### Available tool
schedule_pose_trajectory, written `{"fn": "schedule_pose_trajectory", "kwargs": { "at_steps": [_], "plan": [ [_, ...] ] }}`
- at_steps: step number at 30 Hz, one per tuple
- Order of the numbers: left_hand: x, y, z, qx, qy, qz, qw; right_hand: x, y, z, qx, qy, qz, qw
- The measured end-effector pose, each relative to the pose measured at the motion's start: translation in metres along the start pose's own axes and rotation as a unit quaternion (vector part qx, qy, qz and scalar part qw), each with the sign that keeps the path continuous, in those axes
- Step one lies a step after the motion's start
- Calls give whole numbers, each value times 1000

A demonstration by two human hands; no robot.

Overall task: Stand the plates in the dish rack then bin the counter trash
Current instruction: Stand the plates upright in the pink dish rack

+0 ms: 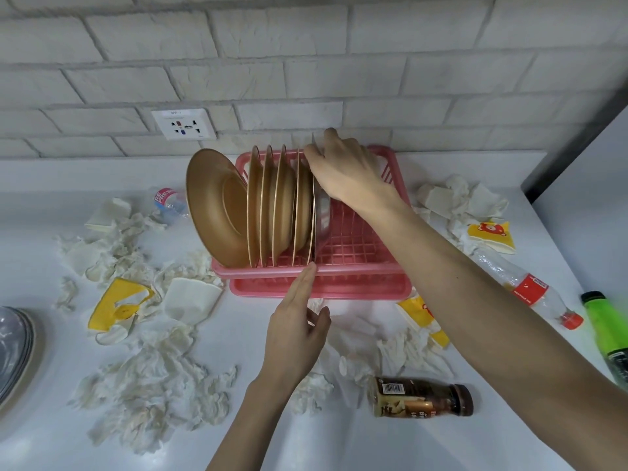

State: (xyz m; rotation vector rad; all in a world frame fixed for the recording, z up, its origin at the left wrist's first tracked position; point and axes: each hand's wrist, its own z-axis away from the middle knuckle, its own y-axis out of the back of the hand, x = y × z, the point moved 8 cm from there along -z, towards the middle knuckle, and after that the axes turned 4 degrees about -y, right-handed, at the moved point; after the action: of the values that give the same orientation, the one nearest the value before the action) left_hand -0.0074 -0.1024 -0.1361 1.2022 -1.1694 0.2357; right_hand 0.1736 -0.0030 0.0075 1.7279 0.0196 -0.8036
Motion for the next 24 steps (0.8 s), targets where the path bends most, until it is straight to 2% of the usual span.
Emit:
{"fn": "schedule_pose_trajectory", "kwargs": {
  "at_steps": [8, 14, 17, 21, 24],
  "plan": [
    [2, 2, 1, 2, 11, 11, 1000, 6, -6, 7, -15, -10, -53, 998],
    [2, 5, 3, 5, 14, 22, 1000, 5, -11, 9, -25, 16, -14, 999],
    [3, 7, 3, 6, 13, 27, 1000, 5, -4, 15, -8, 15, -37, 999],
    [4, 12, 7, 7, 15, 34, 999, -3, 1, 24, 2, 75, 24, 997],
    [7, 20, 12, 12, 8, 47, 999, 1, 10, 28, 51, 58, -12, 997]
  ]
}}
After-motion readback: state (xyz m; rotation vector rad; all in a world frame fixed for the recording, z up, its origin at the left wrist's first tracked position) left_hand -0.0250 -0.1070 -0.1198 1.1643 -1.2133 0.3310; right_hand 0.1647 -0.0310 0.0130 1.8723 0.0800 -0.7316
